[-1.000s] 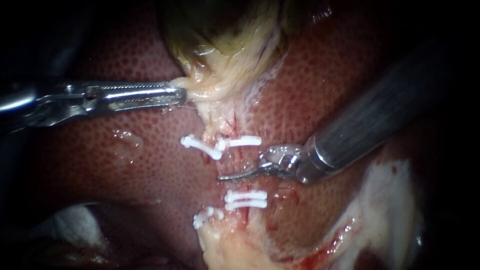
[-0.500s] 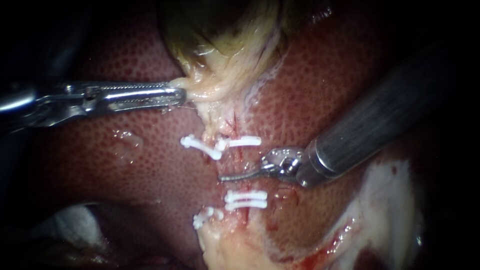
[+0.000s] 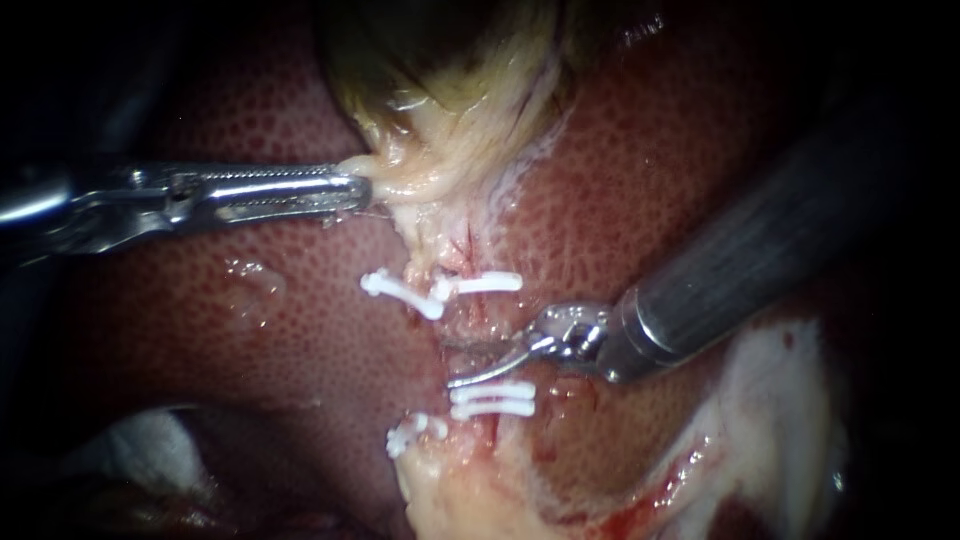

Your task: Go back from the cut right tube

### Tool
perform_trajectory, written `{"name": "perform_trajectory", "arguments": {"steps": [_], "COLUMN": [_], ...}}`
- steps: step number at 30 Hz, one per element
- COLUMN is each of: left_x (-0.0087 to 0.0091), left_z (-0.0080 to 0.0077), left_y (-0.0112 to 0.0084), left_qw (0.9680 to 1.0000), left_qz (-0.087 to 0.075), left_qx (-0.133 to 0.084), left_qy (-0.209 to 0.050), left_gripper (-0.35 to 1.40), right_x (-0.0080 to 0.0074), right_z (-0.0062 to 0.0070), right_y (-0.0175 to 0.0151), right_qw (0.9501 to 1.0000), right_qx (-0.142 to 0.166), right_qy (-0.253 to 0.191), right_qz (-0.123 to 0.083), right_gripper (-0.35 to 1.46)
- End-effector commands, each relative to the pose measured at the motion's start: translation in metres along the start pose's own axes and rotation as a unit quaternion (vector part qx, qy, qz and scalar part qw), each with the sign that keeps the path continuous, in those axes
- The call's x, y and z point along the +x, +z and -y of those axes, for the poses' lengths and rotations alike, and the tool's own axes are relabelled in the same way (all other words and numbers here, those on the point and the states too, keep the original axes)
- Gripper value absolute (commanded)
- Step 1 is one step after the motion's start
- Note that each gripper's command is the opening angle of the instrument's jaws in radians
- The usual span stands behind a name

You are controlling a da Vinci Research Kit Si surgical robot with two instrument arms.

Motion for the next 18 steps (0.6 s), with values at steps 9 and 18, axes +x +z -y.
{"name": "perform_trajectory", "arguments": {"steps": [9,18], "left_x": [-0.0001,-0.0001], "left_z": [0.0005,0.0006], "left_y": [0.0,0.0001], "left_qw": [1.0,1.0], "left_qz": [0.0,0.0], "left_qx": [-0.001,0.0], "left_qy": [0.0,0.0], "left_gripper": [-0.35,-0.35], "right_x": [0.001,0.0027], "right_z": [0.004,0.0052], "right_y": [-0.0045,-0.0101], "right_qw": [0.9901,0.9745], "right_qx": [-0.093,-0.154], "right_qy": [-0.104,-0.162], "right_qz": [-0.014,0.008], "right_gripper": [1.43,1.43]}}
